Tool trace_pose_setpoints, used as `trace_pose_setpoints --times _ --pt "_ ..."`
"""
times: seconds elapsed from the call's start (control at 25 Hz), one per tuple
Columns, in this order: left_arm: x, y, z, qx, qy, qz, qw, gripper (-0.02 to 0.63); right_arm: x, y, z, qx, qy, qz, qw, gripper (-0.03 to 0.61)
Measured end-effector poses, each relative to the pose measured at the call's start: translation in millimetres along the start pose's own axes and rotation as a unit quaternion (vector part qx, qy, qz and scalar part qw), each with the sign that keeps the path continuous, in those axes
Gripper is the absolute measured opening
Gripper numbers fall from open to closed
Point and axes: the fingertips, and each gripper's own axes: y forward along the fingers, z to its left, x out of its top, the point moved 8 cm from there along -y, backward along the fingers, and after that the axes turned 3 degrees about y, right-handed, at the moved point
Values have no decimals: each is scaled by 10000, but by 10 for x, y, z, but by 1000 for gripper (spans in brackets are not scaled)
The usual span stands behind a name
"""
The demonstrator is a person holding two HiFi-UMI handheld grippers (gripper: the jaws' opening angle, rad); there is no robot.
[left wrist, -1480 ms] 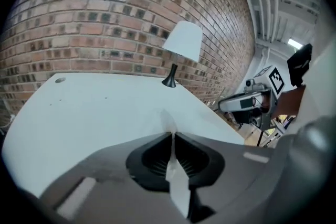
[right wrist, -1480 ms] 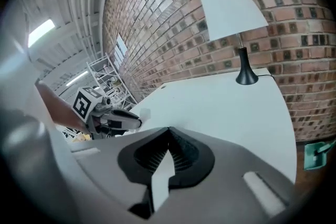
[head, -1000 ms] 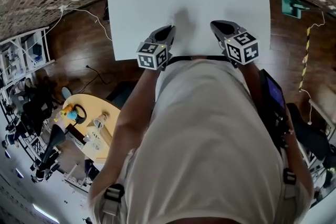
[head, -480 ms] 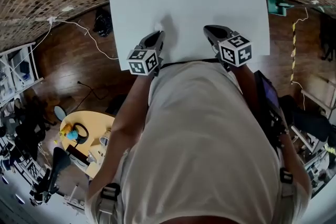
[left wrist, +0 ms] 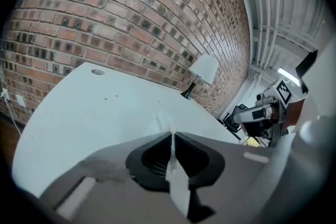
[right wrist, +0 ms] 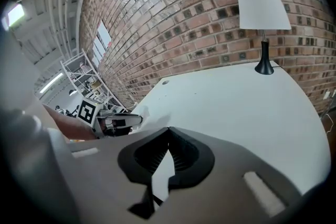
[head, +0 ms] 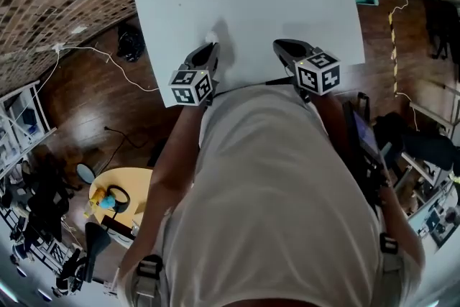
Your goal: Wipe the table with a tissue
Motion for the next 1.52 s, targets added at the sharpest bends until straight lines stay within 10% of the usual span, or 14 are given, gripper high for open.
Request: trace_pose_setpoints --times 0.56,1.52 --pt "139 145 25 338 140 500 9981 21 181 229 -418 296 65 -81 9995 8" --pt "1205 1862 308 1271 358 1262 9832 21 381 12 -1272 474 499 -299 9972 8"
